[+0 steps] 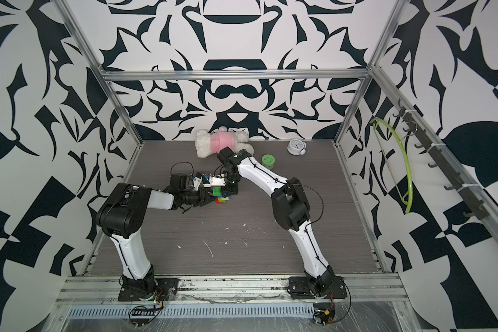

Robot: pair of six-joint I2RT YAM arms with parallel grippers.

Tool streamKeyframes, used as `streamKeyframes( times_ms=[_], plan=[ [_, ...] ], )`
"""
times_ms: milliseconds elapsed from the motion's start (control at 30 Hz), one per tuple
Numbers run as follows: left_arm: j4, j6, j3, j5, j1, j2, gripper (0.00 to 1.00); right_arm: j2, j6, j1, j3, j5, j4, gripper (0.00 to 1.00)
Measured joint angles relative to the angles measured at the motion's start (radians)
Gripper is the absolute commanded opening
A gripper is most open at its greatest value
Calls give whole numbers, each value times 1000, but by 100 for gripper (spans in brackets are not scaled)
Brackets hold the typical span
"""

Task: Assemble the letter y with lego
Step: Assemble the lego brick with the lego brick.

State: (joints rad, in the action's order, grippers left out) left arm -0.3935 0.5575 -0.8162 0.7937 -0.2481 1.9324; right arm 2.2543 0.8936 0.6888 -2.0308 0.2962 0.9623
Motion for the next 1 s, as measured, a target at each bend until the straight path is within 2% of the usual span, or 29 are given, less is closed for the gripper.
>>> streamKeyframes(
  times_ms=[1000],
  plan=[
    [-2,0,-1,0,-1,1,51,-37,-4,0,90,-4,-93,20]
  ],
)
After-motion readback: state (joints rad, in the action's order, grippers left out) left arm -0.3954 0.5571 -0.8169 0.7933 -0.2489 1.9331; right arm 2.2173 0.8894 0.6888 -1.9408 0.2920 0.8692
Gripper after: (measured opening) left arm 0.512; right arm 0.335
